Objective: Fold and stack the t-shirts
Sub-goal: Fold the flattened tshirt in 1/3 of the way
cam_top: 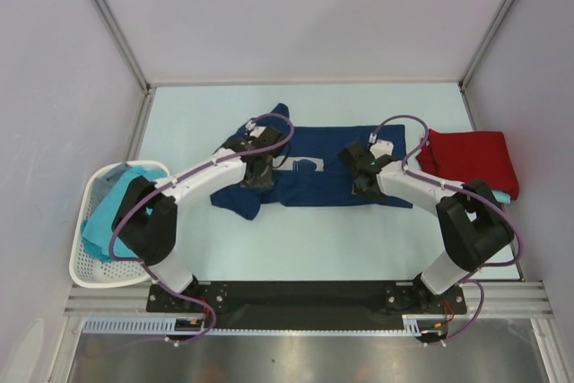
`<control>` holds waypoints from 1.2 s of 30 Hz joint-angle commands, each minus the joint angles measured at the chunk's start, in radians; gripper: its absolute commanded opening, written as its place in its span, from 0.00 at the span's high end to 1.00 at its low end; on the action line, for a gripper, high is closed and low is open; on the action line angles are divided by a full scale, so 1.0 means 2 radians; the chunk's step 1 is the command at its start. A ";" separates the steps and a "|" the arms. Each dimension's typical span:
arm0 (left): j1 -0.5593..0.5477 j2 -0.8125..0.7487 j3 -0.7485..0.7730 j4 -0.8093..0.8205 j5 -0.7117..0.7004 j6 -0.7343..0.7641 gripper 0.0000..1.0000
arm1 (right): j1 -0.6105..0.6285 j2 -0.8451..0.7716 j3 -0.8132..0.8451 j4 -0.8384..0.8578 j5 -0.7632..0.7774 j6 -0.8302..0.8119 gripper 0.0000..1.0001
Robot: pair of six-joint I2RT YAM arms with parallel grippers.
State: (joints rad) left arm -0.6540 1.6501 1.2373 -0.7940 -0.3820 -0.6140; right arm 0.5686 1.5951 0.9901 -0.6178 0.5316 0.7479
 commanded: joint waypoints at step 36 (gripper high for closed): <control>-0.054 -0.070 -0.126 -0.039 0.001 -0.101 0.62 | -0.019 -0.004 -0.010 0.048 -0.007 -0.046 0.49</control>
State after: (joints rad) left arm -0.7284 1.5467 0.9478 -0.8600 -0.3779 -0.7761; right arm 0.5316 1.6161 0.9634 -0.5419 0.5068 0.6712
